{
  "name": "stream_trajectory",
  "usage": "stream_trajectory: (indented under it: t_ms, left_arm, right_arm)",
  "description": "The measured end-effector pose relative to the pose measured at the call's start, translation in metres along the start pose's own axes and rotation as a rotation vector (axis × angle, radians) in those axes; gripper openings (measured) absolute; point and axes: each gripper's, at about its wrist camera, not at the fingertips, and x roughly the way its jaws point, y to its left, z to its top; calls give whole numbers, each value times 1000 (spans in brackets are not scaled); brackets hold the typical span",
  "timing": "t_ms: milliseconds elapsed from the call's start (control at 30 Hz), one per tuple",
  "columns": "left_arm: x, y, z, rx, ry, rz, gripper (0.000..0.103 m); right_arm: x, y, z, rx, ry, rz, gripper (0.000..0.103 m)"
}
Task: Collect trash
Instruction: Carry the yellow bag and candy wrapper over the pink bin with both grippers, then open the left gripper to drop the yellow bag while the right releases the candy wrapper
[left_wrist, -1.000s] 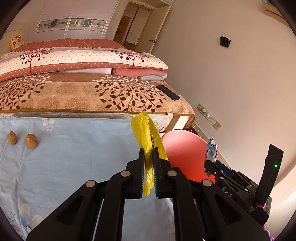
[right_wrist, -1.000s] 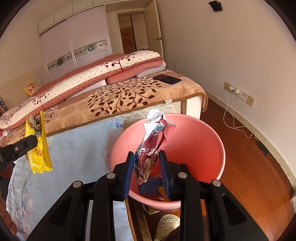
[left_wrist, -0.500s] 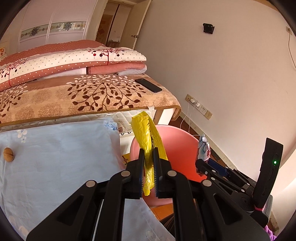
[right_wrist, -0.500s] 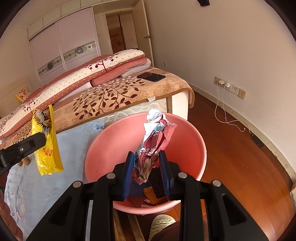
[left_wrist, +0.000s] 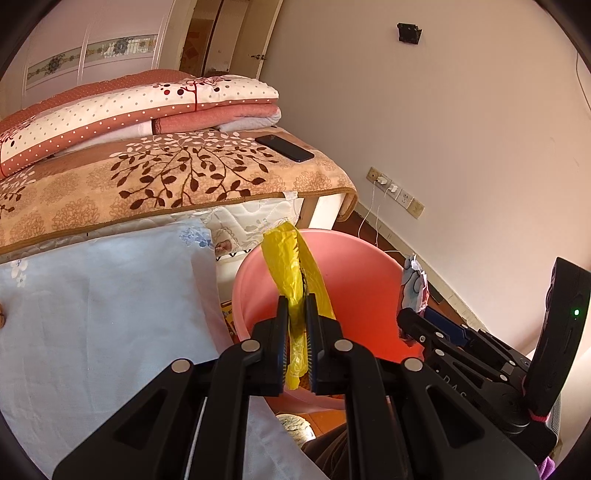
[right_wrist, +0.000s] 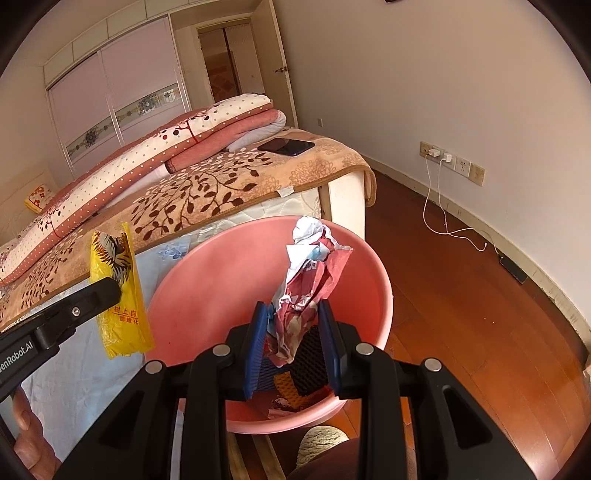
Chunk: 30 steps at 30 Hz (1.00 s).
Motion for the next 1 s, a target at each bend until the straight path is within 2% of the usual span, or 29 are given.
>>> stream_trajectory:
  t_ms: [267, 367, 567, 1000]
  left_arm:
    - [14, -5, -1, -1, 16, -14, 8]
    - [20, -5, -1, -5, 37, -15, 12]
    - [26, -2, -3, -25, 87, -20, 35]
    - [24, -4, -6, -14, 94, 9, 36]
  right_arm:
    - [7, -11, -1, 26, 15, -5, 27]
    - [9, -12, -2, 30, 18, -6, 28]
    - [10, -13, -3, 32, 21, -6, 28]
    - [8, -13, -4, 32, 12, -2, 28]
